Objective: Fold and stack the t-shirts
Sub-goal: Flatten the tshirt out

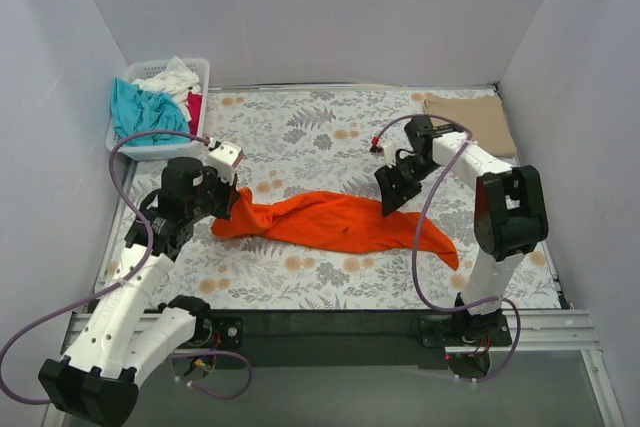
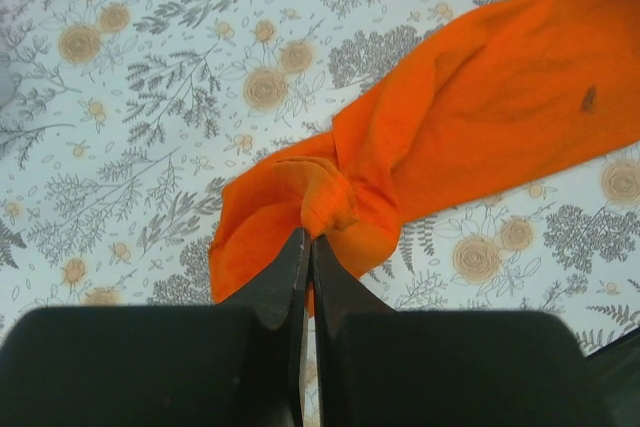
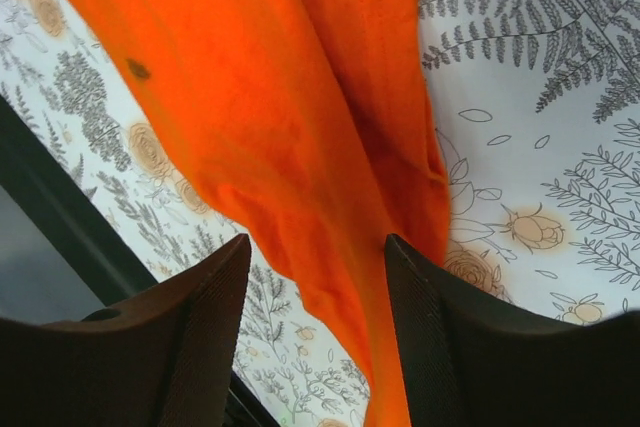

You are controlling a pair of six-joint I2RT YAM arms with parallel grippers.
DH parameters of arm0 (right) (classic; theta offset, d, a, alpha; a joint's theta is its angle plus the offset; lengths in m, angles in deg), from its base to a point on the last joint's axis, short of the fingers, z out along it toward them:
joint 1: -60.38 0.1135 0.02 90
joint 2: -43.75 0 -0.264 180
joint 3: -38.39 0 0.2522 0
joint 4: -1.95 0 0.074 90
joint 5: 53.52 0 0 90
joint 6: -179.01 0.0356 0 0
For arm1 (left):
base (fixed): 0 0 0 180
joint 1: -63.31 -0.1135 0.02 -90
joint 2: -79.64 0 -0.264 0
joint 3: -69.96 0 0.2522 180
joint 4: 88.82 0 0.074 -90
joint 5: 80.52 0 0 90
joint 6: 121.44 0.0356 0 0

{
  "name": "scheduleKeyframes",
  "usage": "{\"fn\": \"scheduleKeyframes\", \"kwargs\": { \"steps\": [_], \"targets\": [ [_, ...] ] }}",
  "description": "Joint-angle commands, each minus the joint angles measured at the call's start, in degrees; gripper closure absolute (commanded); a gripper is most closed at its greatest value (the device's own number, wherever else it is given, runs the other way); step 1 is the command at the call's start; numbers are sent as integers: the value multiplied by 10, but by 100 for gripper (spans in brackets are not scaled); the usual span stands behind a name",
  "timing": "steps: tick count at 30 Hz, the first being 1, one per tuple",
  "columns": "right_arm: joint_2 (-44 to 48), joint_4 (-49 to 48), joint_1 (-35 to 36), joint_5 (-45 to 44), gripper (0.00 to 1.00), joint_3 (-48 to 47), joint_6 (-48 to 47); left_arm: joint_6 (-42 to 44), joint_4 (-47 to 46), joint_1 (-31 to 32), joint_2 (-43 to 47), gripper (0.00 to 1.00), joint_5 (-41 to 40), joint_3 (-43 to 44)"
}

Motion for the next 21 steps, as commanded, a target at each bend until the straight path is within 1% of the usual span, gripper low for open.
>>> {"fn": "scheduleKeyframes", "kwargs": {
  "steps": [1, 3, 4, 6, 7, 9, 14, 18, 19, 20, 21],
  "targets": [
    [-10, -49, 1, -36, 47, 5, 23, -14, -34, -4, -8, 100, 15, 28],
    [-14, -54, 9, -47, 53, 1, 22, -14, -38, -4, -11, 100, 17, 26],
    [-18, -54, 11, -48, 63, -1, 20, -15, -41, -4, -15, 100, 16, 25],
    [-19, -54, 19, -59, 77, -5, 16, -15, -48, -4, -19, 100, 18, 21],
    [-22, -54, 19, -59, 87, -8, 15, -16, -56, -4, -24, 100, 20, 21],
    [-23, -51, 19, -69, 99, -17, 10, -23, -66, -4, -34, 100, 20, 24],
    [6, -47, 14, -97, 99, -42, -6, -36, -114, -7, -84, 100, 9, 50],
    [29, -40, -3, -109, 99, -108, -9, -57, -153, -25, -138, 100, 12, 100],
    [33, -32, -4, -109, 99, -144, -13, -64, -165, -31, -149, 100, 17, 114],
    [35, -11, -5, -103, 99, -160, -17, -77, -169, -38, -161, 100, 24, 148],
    [40, 5, -4, -93, 99, -173, -25, -82, -168, -62, -175, 100, 41, 162]
  ]
}}
